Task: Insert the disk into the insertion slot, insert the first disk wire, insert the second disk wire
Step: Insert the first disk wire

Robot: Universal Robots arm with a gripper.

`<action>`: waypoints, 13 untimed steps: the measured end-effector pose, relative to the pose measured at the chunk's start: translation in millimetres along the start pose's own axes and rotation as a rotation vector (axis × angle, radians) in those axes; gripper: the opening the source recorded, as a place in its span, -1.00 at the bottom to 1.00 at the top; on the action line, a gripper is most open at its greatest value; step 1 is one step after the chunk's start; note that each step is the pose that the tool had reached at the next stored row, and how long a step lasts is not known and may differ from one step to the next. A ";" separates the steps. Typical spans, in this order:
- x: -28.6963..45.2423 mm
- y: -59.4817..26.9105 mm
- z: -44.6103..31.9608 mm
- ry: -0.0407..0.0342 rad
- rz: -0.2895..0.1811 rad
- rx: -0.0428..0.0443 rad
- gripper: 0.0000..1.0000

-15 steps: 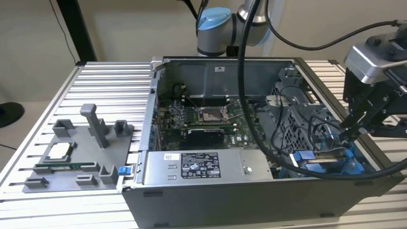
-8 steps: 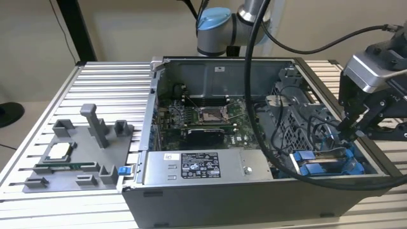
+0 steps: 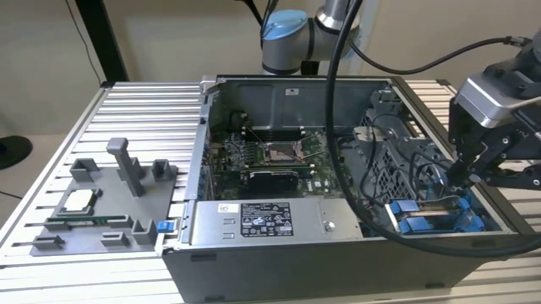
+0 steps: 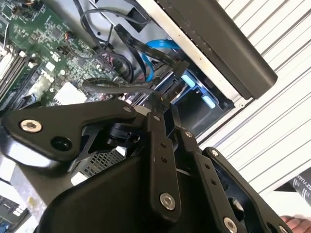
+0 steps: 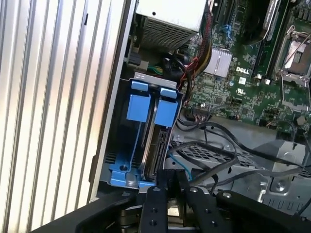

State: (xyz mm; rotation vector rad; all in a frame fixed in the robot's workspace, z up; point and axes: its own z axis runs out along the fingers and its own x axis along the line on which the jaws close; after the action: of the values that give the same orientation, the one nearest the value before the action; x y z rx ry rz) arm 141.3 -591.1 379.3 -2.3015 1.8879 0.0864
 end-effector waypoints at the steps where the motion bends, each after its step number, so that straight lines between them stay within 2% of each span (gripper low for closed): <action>1: 0.6 -1.5 0.5 0.0008 0.000 -0.0042 -1.00; 3: 1.5 -5.7 1.3 0.0026 0.001 -0.0167 -1.00; 5: 2.3 -9.9 1.7 0.0058 0.004 -0.0407 -1.00; 8: 3.2 -13.9 1.9 0.0044 0.011 -0.0882 -1.00; 10: 3.7 -16.4 2.0 0.0019 0.016 -0.1223 -1.00; 13: 4.3 -19.4 2.4 -0.0031 0.023 -0.1685 -1.00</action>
State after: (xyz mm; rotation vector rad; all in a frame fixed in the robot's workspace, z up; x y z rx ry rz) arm 161.2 -591.2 378.0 -2.3835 1.9762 0.2615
